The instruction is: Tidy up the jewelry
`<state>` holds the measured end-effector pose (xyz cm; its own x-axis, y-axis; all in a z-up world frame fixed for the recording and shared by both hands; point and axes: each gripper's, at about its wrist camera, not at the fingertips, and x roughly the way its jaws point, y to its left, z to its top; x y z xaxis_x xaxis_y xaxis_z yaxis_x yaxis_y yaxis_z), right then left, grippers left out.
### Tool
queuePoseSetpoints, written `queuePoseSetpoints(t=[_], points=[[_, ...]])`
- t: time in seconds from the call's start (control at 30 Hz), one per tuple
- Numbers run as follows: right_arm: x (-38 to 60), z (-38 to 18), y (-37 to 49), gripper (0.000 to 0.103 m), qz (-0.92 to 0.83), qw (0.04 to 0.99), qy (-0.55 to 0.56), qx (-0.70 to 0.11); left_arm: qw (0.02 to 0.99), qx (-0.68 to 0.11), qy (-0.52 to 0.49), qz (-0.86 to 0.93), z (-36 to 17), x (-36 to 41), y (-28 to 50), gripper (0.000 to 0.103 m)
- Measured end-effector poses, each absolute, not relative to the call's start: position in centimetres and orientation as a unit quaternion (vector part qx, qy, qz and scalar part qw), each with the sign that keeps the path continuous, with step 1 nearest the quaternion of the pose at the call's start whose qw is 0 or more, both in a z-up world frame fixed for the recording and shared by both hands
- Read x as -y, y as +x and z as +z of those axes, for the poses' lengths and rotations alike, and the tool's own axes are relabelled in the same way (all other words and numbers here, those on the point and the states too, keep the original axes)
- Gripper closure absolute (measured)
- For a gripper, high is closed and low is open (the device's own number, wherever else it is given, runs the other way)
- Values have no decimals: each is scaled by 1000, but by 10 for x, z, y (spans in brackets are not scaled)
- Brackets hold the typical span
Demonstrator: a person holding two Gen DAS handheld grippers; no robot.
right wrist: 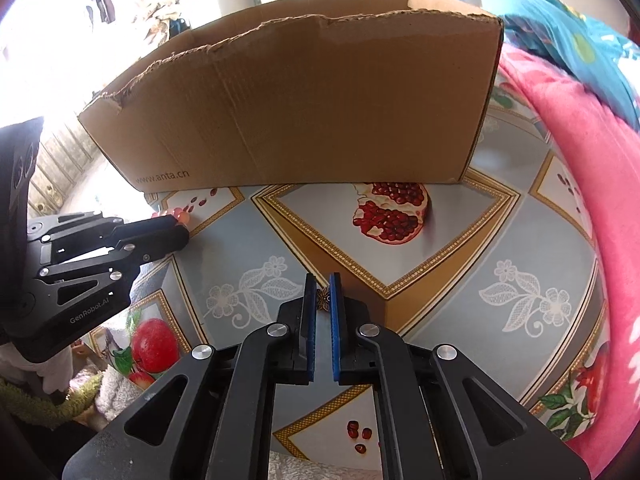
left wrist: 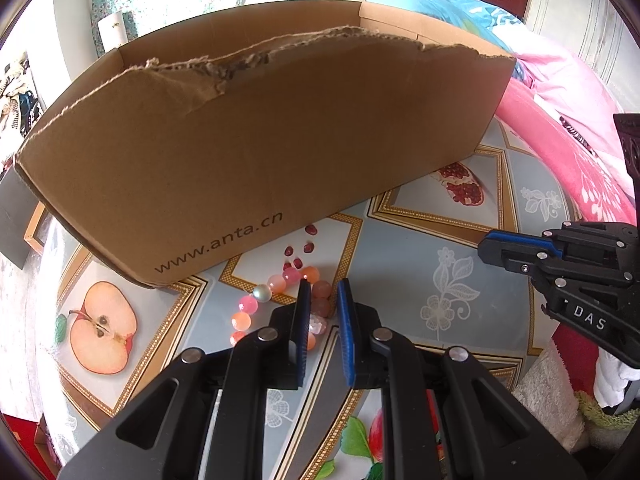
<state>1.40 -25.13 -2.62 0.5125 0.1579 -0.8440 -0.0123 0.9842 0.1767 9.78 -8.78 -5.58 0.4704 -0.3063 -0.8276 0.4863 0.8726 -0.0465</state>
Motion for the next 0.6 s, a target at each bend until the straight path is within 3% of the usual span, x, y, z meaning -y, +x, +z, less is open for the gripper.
queuePoseSetpoints(t=[0.37, 0.6], points=[[271, -21, 15, 99, 45, 867, 112, -484, 857, -440, 65, -259, -51, 67, 91, 94], [308, -11, 6, 99, 43, 873, 138, -466, 864, -404, 11, -299, -11, 40, 79, 94]])
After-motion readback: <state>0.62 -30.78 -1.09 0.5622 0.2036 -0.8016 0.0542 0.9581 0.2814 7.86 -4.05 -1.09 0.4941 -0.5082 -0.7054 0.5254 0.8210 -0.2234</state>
